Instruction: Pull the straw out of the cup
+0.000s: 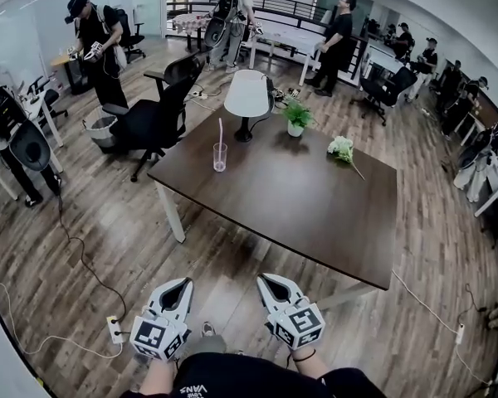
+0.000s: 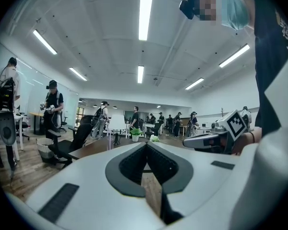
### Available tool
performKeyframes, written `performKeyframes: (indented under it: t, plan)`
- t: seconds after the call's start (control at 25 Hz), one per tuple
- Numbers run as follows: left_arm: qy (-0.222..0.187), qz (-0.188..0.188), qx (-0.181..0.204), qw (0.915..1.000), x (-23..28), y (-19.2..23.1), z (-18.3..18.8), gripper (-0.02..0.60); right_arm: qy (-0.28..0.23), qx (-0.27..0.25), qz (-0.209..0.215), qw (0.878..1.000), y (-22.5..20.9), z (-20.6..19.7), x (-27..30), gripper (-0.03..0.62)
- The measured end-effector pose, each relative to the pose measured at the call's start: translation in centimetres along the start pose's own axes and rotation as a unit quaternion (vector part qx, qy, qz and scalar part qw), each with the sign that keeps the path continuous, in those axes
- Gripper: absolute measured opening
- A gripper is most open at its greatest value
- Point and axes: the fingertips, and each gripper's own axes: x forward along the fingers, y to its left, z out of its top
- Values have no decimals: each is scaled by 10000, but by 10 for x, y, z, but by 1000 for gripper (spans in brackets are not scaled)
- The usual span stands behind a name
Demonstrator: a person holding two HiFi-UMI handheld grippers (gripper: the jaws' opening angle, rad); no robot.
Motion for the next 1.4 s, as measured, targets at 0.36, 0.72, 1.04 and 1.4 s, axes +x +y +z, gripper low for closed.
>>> performKeyframes:
  t: [0.36, 0.72, 1.04, 1.4]
  plan:
    - [20, -358, -23, 9994, 43, 60, 10, 11, 4, -4, -323, 9995, -16, 14, 64, 18]
    - [50, -575, -12, 9983, 73, 104, 11, 12, 25, 95, -588, 9982, -26, 21, 108, 18]
    - [96, -539, -87, 9985, 103, 128, 13, 11, 58, 71, -535, 9985, -50, 30, 142, 18]
    - [131, -387, -101, 9991, 168, 153, 17, 12, 107, 73, -333, 9994, -103, 39, 191, 18]
